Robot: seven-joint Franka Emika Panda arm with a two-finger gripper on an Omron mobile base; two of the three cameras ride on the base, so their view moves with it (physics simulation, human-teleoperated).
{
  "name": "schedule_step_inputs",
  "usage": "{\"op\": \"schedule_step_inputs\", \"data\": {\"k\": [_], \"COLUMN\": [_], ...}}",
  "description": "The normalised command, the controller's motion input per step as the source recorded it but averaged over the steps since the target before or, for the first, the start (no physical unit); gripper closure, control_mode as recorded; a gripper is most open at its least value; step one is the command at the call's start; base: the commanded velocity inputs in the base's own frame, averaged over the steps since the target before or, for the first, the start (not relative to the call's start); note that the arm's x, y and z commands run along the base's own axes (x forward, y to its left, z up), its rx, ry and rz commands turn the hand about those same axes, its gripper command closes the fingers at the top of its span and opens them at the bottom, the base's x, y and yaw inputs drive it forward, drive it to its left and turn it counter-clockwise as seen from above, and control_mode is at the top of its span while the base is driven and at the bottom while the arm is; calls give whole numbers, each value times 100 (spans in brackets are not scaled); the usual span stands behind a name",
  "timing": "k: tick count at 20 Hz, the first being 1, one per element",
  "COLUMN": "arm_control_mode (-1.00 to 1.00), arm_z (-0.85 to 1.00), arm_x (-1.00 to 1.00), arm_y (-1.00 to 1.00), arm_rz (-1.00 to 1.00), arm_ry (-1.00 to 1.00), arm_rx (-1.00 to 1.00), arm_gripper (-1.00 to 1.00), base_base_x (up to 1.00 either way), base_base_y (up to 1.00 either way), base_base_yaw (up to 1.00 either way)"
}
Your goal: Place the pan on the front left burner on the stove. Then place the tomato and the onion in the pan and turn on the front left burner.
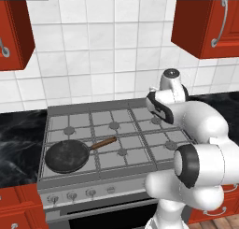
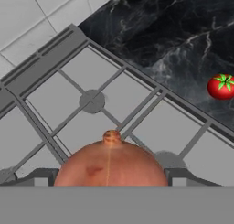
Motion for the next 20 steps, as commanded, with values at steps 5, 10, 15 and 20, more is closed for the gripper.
{"op": "schedule_step_inputs", "data": {"k": [5, 10, 15, 20], "arm_control_mode": [-100, -100, -100, -100], "arm_z": [0, -1, -5, -9], "arm_x": [-16, -23, -22, -9], "arm_y": [48, 43, 44, 54], "arm_rz": [14, 18, 18, 17], "arm_ry": [2, 1, 0, 0], "arm_rx": [0, 0, 0, 0], "arm_gripper": [100, 100, 100, 100], "base_base_x": [0, 0, 0, 0], "base_base_y": [0, 0, 0, 0], "base_base_yaw": [0, 0, 0, 0]}}
